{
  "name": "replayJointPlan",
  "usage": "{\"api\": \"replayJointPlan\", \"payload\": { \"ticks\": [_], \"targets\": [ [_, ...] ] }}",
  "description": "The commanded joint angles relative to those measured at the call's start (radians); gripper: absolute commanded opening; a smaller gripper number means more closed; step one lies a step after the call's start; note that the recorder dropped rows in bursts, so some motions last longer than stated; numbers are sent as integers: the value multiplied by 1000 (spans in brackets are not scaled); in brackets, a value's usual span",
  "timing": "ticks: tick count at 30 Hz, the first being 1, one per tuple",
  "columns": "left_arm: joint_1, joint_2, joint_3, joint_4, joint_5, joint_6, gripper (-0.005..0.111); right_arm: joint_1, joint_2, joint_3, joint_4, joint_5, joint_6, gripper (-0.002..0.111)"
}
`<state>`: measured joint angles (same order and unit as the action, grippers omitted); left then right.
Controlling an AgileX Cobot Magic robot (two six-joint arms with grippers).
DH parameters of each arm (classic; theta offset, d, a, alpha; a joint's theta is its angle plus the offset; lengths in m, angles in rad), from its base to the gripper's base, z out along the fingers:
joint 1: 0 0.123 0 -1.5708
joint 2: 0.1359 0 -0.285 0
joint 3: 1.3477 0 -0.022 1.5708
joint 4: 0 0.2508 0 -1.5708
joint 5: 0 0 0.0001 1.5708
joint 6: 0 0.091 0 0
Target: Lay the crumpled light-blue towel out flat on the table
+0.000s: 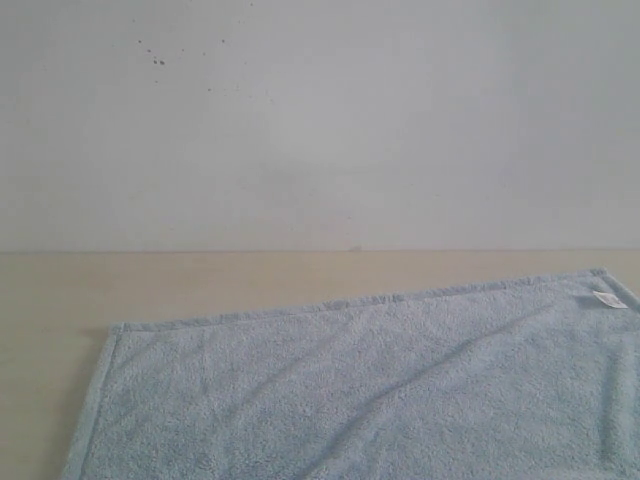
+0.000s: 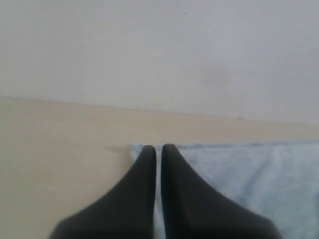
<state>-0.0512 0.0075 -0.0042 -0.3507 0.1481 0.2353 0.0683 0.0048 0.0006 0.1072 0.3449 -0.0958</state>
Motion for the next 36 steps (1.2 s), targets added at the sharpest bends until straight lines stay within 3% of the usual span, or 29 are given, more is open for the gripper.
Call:
{"api": "replayJointPlan", "payload": {
  "ticks": [1,3,36],
  "targets": [
    [49,-7,4,359,104,-153,4,2,-5,-1,-9,-5,0,0],
    [49,-7,4,379,223,-157,4,2,-5,-1,-9,-5,0,0],
    [49,-7,4,351,216,-144,4,2,-5,-1,-9,-5,0,0]
  ]
}}
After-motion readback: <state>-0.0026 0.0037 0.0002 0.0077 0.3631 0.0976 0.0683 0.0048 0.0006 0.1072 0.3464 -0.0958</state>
